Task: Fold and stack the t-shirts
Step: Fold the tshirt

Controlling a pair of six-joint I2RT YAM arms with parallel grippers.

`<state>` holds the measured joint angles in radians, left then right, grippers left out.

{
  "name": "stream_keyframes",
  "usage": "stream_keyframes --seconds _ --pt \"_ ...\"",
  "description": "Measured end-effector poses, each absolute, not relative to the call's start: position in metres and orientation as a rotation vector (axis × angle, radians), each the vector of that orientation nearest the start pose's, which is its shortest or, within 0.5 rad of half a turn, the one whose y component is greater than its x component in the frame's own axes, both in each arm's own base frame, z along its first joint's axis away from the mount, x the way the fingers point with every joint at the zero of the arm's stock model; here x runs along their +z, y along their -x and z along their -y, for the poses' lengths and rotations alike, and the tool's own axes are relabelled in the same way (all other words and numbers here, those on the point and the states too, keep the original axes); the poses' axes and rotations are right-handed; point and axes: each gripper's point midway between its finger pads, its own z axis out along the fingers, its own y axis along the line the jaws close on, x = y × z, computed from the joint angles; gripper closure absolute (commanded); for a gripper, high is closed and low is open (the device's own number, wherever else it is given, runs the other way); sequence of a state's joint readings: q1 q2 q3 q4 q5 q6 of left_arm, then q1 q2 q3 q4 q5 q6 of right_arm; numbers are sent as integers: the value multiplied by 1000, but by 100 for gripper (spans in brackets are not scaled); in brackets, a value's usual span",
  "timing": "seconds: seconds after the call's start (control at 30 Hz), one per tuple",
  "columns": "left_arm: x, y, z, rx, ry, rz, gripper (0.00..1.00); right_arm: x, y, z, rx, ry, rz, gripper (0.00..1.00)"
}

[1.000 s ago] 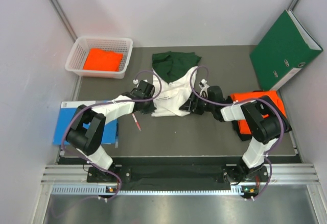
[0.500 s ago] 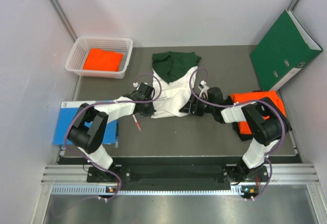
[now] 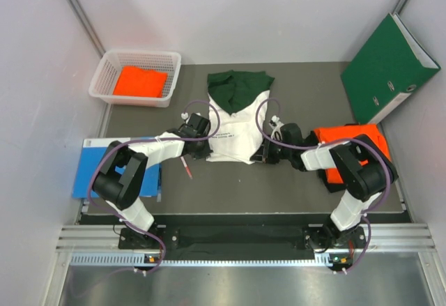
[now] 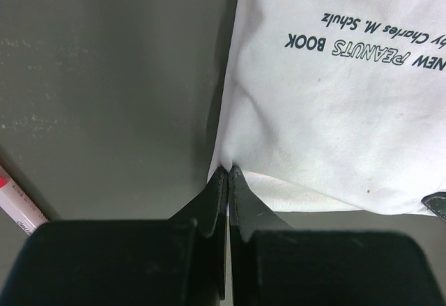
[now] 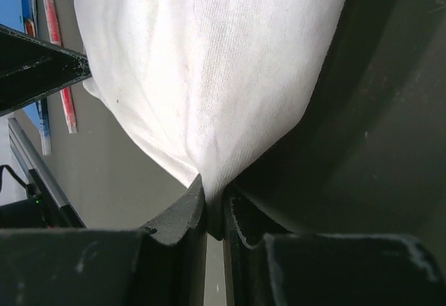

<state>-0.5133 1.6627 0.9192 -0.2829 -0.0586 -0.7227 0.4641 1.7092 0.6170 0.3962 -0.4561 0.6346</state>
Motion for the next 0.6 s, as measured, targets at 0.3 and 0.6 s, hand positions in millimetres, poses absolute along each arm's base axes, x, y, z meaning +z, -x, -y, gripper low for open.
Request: stream_keyframes --seconds 0.3,0.6 --pt "24 -309 197 -402 306 -2608 2 17 -283 -253 1066 90 -2400 89" --pt "36 -294 196 -476 325 -2545 5 17 -277 -251 1082 105 -2367 88"
